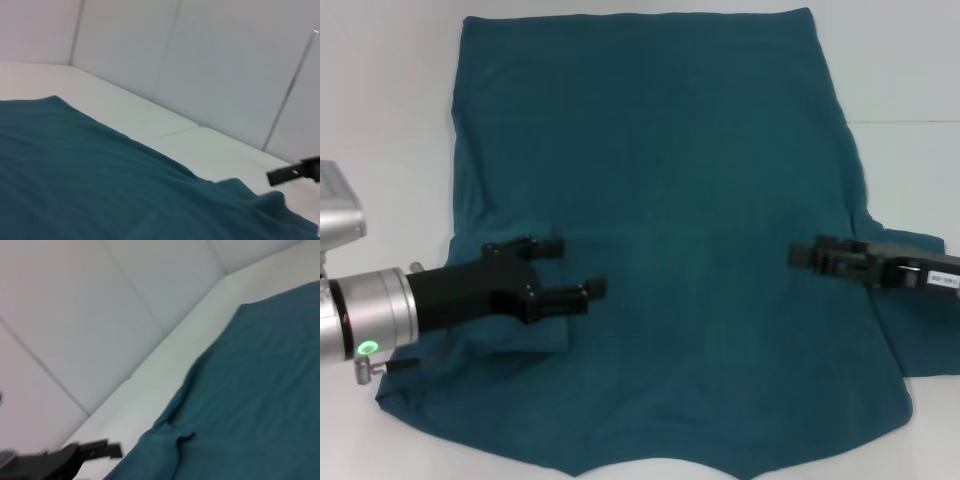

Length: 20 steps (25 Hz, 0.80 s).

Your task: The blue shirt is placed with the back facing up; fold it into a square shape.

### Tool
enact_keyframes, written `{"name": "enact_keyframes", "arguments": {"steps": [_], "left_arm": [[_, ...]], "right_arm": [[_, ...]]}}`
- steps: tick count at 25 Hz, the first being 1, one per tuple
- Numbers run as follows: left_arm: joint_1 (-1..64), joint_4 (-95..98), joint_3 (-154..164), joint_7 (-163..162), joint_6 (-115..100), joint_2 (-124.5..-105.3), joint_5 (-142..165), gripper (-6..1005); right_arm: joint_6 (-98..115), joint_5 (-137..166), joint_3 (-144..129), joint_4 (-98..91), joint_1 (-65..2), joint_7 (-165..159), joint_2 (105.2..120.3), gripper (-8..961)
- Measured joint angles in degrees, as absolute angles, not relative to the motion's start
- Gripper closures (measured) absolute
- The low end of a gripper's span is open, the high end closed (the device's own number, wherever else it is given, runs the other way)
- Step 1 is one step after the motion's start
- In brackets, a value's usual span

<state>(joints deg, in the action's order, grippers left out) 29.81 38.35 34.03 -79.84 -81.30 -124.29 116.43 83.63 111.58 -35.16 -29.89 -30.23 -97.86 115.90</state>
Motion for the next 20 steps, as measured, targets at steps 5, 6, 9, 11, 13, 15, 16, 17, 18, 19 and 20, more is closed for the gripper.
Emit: {"name": "enact_keyframes", "arguments": {"steps": [5,6,9,11,13,15,16,17,18,19,20], "left_arm": [[29.7,38.5,37.3,-78.8,-81.5,-124.27,116.7,62],[29.6,38.6,38.0,-78.3,-81.4,-124.24,116.9,63],[29.4,38.8,39.4,-77.5,-81.4,-124.19,117.2,63],[29.4,38.8,39.7,-77.2,-81.4,-124.11,117.3,63],[29.4,39.0,39.9,-76.6,-81.4,-124.02,117.6,63],[29.4,39.2,39.9,-76.2,-81.3,-124.00,118.2,63],[29.5,39.4,39.9,-76.1,-81.2,-123.97,118.5,63],[29.6,39.4,39.9,-75.9,-81.2,-123.95,118.6,62],[29.6,39.6,39.9,-75.8,-81.1,-123.92,118.7,62],[29.7,39.7,39.9,-75.7,-81.1,-123.88,118.7,62],[29.7,39.9,40.0,-75.7,-81.1,-123.85,118.7,62]], "right_arm": [[82.0,111.7,-34.8,-32.7,-28.5,-106.1,115.75,80],[81.6,111.8,-34.7,-32.9,-28.3,-107.3,115.66,80],[80.7,111.9,-34.7,-33.9,-27.2,-111.6,115.18,83],[80.5,112.1,-34.6,-34.7,-26.4,-113.9,114.75,84],[80.2,112.4,-34.7,-35.5,-25.7,-116.1,114.14,86],[79.8,113.6,-34.6,-35.8,-25.3,-118.1,113.54,87],[79.6,114.5,-34.5,-35.8,-25.1,-119.2,113.20,88],[79.4,115.3,-34.4,-35.9,-25.0,-120.2,112.98,89],[79.2,115.9,-34.3,-36.0,-24.9,-121.0,112.80,89],[78.9,116.4,-34.2,-36.3,-24.6,-121.8,112.70,90],[78.6,116.7,-34.2,-36.7,-24.4,-122.4,112.65,91]]}}
